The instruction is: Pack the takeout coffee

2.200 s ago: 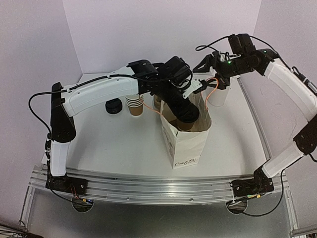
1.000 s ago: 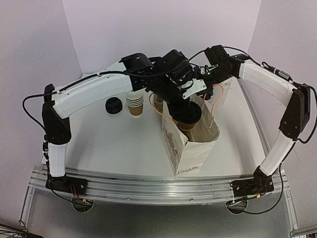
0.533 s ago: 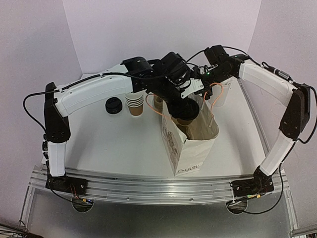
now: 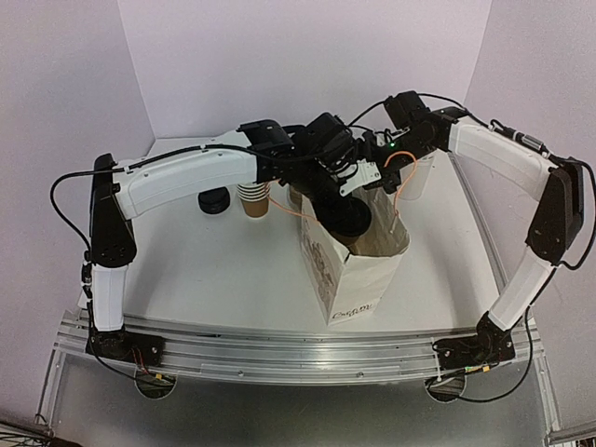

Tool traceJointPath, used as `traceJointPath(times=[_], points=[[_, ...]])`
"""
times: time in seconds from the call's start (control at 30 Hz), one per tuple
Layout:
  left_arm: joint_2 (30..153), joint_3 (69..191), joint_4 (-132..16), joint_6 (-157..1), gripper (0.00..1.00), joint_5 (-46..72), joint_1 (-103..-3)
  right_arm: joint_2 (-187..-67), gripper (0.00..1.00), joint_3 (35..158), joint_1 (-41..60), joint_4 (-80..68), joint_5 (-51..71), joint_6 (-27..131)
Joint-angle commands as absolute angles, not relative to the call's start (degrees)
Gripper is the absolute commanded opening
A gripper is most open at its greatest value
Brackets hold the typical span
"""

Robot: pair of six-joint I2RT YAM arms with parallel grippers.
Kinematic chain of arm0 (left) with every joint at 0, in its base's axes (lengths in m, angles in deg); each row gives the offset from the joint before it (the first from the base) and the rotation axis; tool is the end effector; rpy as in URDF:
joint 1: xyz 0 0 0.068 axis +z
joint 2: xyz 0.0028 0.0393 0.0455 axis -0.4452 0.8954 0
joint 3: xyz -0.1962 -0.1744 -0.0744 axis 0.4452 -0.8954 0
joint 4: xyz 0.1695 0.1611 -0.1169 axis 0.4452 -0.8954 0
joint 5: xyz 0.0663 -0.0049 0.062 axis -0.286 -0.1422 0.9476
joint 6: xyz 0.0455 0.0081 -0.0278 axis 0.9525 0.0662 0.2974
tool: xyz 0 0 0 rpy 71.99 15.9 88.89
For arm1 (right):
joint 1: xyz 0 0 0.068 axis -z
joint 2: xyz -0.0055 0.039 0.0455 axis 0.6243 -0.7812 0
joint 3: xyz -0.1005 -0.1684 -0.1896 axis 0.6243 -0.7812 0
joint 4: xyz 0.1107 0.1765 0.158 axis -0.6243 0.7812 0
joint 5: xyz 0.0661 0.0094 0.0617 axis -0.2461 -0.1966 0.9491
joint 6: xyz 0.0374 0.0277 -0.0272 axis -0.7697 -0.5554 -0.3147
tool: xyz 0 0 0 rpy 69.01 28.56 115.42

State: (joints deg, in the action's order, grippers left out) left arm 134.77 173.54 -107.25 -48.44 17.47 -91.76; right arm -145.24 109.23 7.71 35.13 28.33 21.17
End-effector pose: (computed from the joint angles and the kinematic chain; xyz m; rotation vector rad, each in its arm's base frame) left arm 0.1914 -0.4223 0.3108 1.6768 1.8417 -0.4442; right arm 0.3173 0.2079 0.3016 -0.0465 2.6796 1.0097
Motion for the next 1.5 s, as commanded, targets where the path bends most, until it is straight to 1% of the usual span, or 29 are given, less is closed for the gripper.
traceJointPath(times=[0.0,0.13,0.3,0.4,0.47,0.63,0.87,1.0,1.17,1.37,1.47], points=[[135.23,170.64,-106.98,-50.25,0.16,15.77,-91.48,-142.07,0.81,109.25,7.30,34.87,29.78,22.78],[137.27,171.99,-110.40,-47.55,0.16,16.82,-91.75,-142.00,0.81,108.98,7.33,34.90,30.12,23.08],[138.32,173.20,-110.58,-49.21,0.15,24.05,-91.77,-141.64,0.81,108.90,7.32,34.90,30.01,23.40],[140.92,176.50,-115.22,-51.60,0.12,28.37,-91.89,-141.60,0.81,108.94,7.30,34.91,30.01,23.76],[141.28,176.62,-116.21,-53.04,0.11,29.32,-91.91,-141.43,0.81,109.02,7.27,34.85,30.01,23.87],[138.23,171.39,-109.65,-55.56,0.14,27.01,-91.88,-141.55,0.81,108.94,7.33,34.83,30.18,24.06],[138.30,167.97,-110.90,-59.55,0.12,25.79,-91.91,-141.32,0.81,109.25,7.31,34.78,29.88,24.44],[138.23,166.32,-109.16,-60.89,0.12,28.28,-91.62,-141.19,0.82,109.03,7.34,34.80,29.83,24.25],[138.56,164.91,-107.72,-63.32,0.11,28.20,-90.86,-141.06,0.81,109.06,7.34,34.77,29.52,24.50],[140.50,162.76,-109.17,-61.77,0.09,24.20,-90.81,-140.52,0.82,108.82,7.32,34.82,29.07,24.53],[139.15,158.79,-108.79,-63.85,0.09,18.60,-90.83,-140.07,0.82,108.44,7.31,34.87,28.74,24.53]])
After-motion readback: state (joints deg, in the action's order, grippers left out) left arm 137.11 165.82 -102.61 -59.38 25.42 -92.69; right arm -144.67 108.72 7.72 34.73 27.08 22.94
